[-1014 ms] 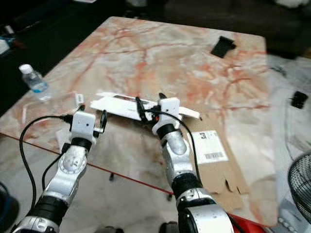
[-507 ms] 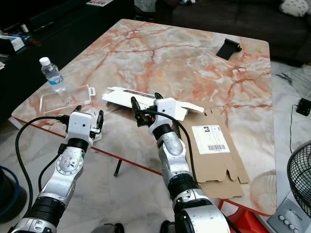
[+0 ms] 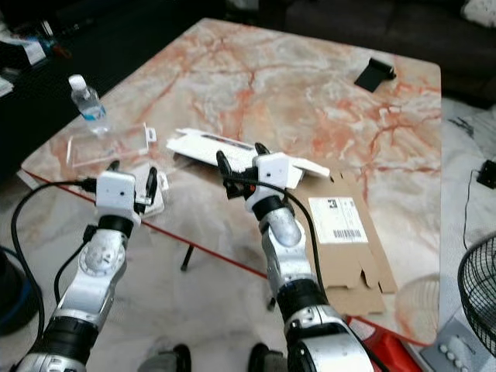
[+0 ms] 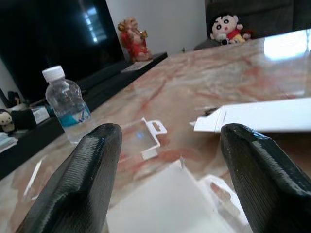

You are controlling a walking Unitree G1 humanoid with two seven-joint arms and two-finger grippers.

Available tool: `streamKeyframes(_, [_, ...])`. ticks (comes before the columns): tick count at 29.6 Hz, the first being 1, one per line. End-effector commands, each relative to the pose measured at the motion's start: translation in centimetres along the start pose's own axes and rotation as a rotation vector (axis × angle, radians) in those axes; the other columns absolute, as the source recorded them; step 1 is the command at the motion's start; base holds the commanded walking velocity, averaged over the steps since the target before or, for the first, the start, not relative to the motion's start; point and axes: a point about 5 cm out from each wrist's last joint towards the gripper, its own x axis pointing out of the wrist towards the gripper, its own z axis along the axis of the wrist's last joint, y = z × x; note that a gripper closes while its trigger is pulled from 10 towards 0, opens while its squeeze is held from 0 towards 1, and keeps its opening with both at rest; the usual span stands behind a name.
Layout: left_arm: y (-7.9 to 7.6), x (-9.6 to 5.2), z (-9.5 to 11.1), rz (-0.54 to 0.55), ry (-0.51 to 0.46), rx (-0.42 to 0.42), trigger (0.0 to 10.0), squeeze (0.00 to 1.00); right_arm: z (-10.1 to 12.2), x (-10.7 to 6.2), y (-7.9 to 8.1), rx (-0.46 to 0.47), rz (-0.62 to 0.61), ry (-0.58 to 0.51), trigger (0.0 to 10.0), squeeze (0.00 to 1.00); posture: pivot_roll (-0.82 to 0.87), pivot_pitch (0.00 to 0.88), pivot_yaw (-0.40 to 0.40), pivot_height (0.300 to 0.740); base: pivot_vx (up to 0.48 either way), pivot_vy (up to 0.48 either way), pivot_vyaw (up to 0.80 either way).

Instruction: Picking trash to rubbish bin

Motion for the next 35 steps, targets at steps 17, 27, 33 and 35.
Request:
streamKeyframes(17, [-1.0, -1.1, 1.5, -0.057, -0.008, 0.03, 10.0, 0.0, 2.4, -0.9, 0.5, -0.638, 0.153, -0.078, 10.0, 0.0, 0.1, 0.271, -0.037, 0.74, 0.0, 0.0, 0.0])
streamKeyframes(27, [0.0, -1.6, 1.6, -0.057, 0.006, 0.064, 10.0, 0.0, 1.9, -1.2, -0.5, -0.942, 0.209, -0.02, 10.0, 0.0, 0.1, 0.28, -0.037, 0.74, 0.0, 0.0, 0.0])
streamKeyframes(33, [-0.3, -1.7, 1.6, -0.076, 0.021, 0.071, 10.0, 0.0, 0.8, -1.6, -0.4, -1.028, 0.251, 0.025, 10.0, 0.0, 0.11, 0.291, -0.039, 0.74, 0.0, 0.0, 0.0])
streamKeyframes(35, [-0.4, -1.7, 1.7, -0.082, 0.021, 0.076, 10.0, 0.0, 0.6, -1.6, -0.3, -1.05, 0.259, 0.029, 10.0, 0.0, 0.11, 0.294, -0.039, 0.74, 0.0, 0.0, 0.0])
